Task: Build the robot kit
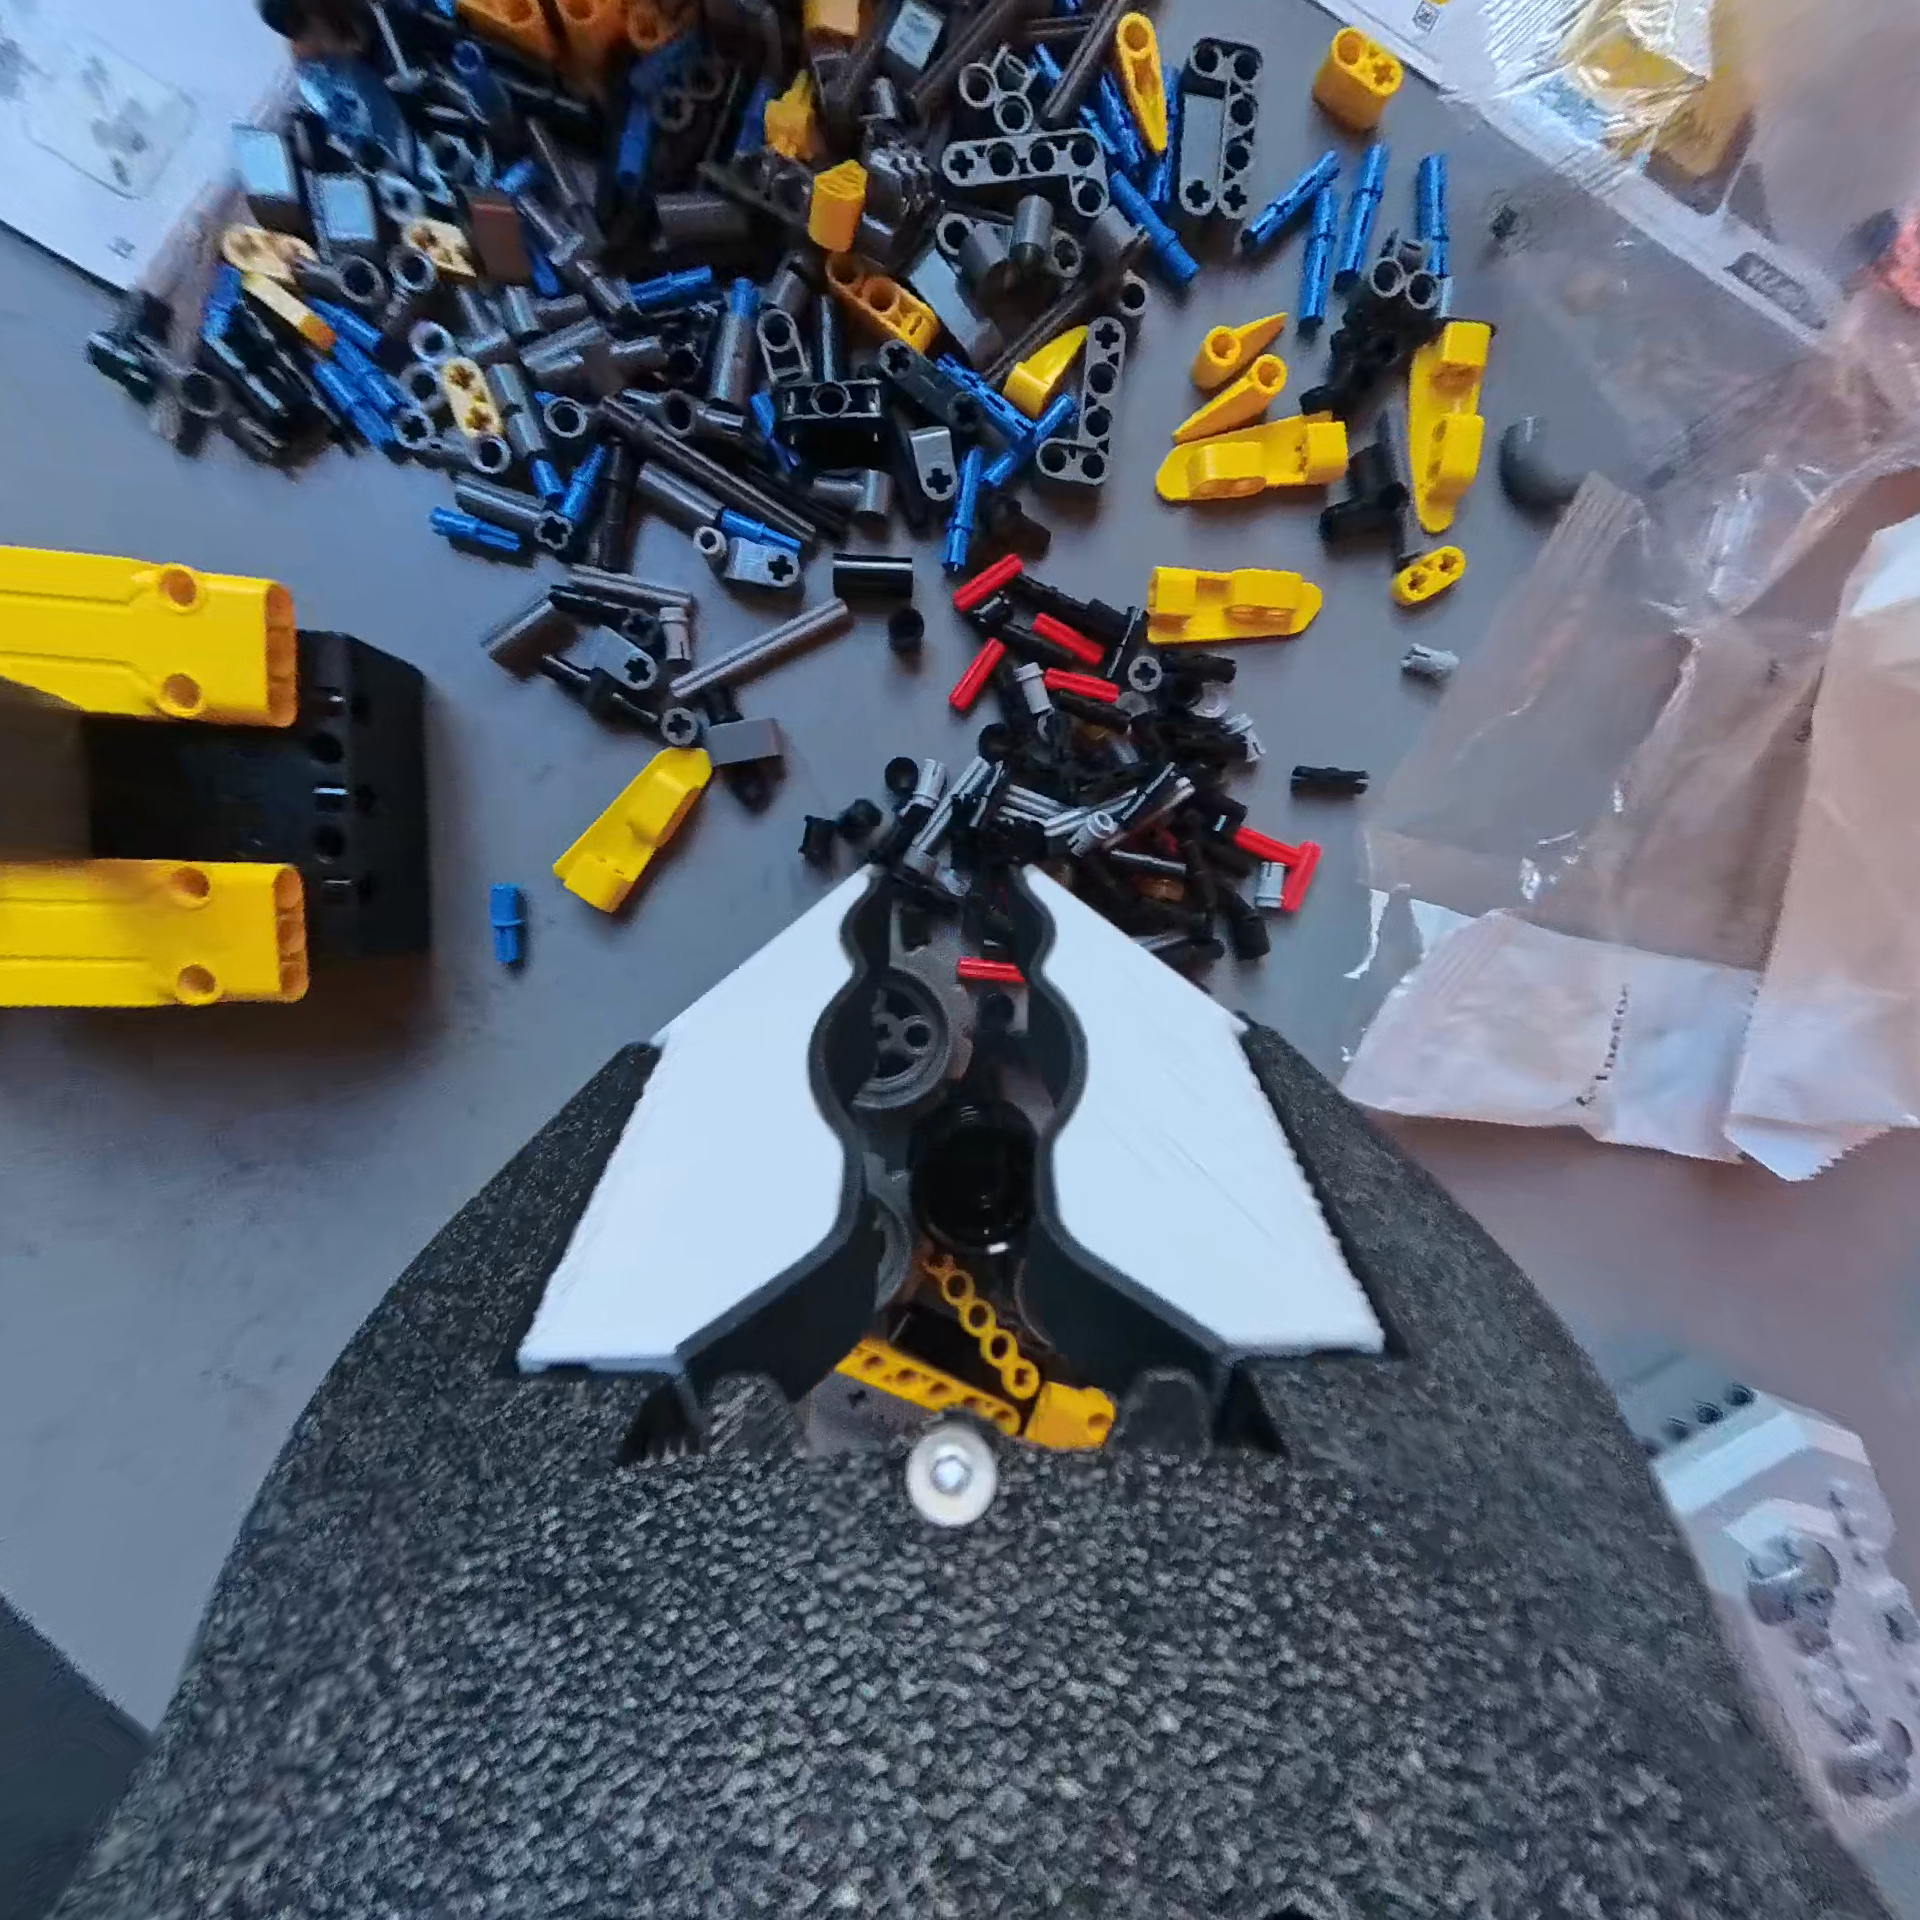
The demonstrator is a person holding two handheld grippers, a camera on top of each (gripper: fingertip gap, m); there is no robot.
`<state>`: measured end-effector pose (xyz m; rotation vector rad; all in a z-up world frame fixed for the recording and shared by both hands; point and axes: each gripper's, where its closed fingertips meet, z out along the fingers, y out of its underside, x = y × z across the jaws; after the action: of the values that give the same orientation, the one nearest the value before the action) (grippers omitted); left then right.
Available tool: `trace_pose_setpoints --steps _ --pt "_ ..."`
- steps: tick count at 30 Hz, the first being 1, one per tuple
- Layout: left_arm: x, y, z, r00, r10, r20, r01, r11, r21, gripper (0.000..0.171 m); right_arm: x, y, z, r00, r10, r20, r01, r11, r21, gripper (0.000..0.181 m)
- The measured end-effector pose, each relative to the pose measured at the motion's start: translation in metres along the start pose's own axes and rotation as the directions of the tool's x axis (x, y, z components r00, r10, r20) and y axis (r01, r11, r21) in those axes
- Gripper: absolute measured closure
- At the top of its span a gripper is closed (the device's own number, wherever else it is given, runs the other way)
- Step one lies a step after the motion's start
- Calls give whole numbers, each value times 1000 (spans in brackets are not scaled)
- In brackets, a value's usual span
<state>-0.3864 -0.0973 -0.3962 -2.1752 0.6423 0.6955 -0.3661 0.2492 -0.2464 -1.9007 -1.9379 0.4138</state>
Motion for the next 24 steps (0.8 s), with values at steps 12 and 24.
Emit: trace_pose_setpoints --steps 12,24 --pt "-13 14 44 988 76 -134 -84 995 -55 171 -73 48 -73 977 3 214 -61 962 267 156" --pt "56 -92 -47 842 -199 -501 192 979 -66 170 -102 72 -71 1000 20 15 -24 933 358 150"
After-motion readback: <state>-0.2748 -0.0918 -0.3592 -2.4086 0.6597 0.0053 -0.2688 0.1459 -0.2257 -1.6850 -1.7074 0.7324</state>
